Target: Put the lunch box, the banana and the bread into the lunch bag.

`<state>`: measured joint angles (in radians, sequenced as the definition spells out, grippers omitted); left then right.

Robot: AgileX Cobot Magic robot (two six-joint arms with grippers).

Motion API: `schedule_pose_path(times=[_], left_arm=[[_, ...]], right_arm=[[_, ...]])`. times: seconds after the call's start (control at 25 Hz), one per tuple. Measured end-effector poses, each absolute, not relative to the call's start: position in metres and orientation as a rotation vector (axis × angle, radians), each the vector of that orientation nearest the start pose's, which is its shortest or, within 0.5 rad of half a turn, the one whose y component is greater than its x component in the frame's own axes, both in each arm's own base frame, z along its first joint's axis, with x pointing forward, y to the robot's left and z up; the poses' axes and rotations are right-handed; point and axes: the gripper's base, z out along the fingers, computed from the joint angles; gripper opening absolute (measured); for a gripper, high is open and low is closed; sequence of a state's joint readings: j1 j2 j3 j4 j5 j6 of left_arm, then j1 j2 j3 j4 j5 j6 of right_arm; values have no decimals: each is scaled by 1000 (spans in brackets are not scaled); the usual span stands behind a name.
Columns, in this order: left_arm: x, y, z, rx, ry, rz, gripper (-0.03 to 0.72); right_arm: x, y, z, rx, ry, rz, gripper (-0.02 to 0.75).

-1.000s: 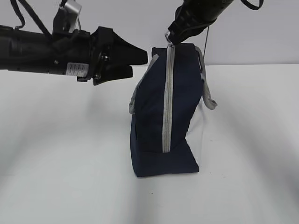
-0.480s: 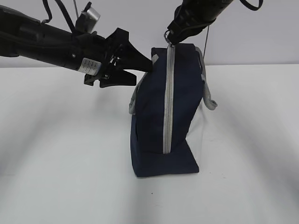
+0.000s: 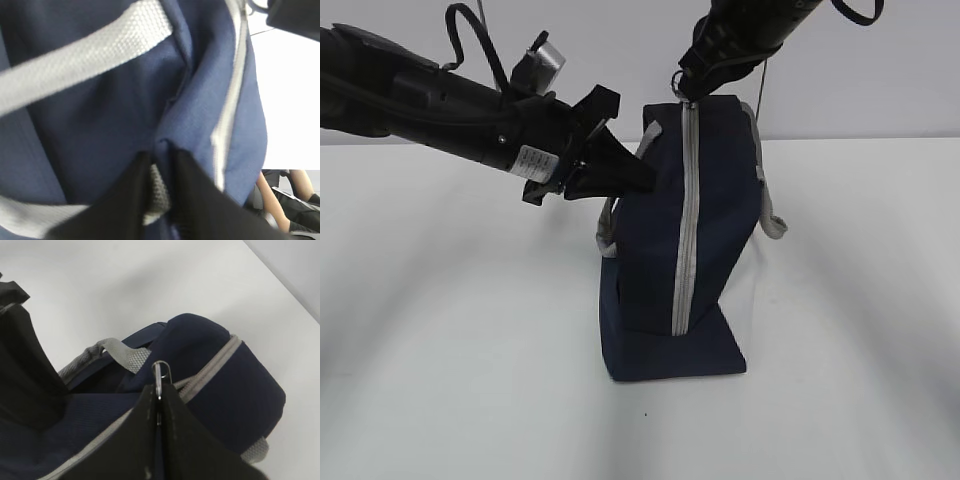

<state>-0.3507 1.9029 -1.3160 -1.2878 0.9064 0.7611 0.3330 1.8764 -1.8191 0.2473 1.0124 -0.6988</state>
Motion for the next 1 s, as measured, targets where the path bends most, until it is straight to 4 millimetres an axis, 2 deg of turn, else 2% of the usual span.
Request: schedule_pose_path(times=[0.04, 0.12, 0.4, 0.64, 0.8, 1.0], left_arm=[[351, -202, 232, 399, 2423, -1359, 60], [351, -202, 232, 399, 2423, -1359, 33], [349, -202, 233, 415, 2427, -1380, 29], [345, -203, 234, 469, 2428, -1414, 29], [343, -203, 234, 491, 2433, -1424, 29], [342, -203, 233, 520, 2442, -1408, 29]], right_arm=[[393, 156, 337, -1167, 2231, 174, -16], [392, 156, 337, -1168, 2232, 174, -16], [398, 157, 331, -1171, 2215, 162, -16], [417, 162, 314, -1178, 2217, 127, -16], [428, 160, 320, -1158, 2191, 109, -16], [447, 149, 313, -1104, 2209, 124, -16]])
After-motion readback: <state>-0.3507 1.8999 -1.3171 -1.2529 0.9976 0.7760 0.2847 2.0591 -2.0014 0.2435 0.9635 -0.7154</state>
